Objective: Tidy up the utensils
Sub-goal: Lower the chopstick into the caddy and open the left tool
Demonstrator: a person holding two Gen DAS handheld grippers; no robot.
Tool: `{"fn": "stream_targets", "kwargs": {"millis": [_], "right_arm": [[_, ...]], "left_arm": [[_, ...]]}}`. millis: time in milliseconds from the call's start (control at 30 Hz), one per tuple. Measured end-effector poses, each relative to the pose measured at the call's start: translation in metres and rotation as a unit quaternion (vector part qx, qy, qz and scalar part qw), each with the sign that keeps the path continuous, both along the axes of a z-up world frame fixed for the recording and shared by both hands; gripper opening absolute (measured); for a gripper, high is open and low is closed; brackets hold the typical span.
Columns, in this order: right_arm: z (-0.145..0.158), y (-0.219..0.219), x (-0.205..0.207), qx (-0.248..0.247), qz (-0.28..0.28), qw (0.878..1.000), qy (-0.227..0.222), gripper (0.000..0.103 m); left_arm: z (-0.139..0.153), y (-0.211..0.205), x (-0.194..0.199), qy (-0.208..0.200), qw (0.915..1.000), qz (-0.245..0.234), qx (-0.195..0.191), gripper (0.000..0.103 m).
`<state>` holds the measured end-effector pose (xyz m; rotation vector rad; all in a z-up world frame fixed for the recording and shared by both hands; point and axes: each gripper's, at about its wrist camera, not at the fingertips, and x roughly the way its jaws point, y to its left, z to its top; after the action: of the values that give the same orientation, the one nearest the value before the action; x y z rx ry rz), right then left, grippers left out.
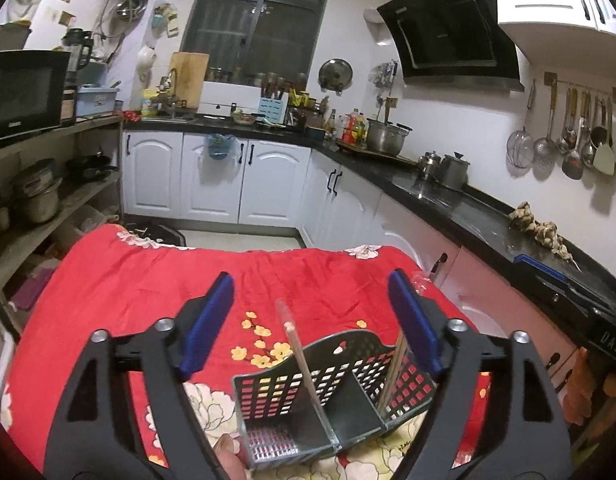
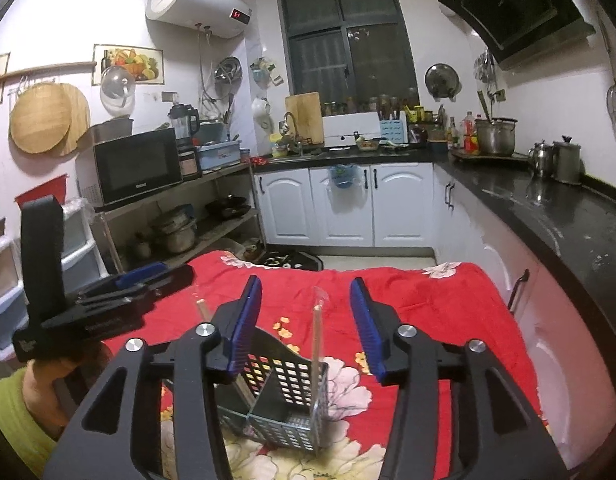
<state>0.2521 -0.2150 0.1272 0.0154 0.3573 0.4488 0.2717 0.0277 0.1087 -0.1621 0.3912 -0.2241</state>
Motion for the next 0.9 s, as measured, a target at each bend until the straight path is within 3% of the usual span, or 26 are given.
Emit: {"fn": "stream_targets", "kwargs": {"millis": [167,433,900], "right_arm": [[-0.001,-0.002,-0.008,-0.010,-0.006,1.000,-0.006,0.055],[-0.007,-0.004,-0.024,-0.016,-0.003,1.000,-0.005,0.059],[-0.024,-0.012,-0.048,-0.030,-0.002,1.000,0.008,0.059]], "left_arm": [[0.002,0.008,-0.013,-0.007,0.9999,0.008,-0.004,0.093],[0.001,0.019,-0.038,-0.014,0.9997,0.013,-0.013,0.093],[-0.022,0.028,-0.064,0.010,0.9996,0.011,-0.025,0.093]]}}
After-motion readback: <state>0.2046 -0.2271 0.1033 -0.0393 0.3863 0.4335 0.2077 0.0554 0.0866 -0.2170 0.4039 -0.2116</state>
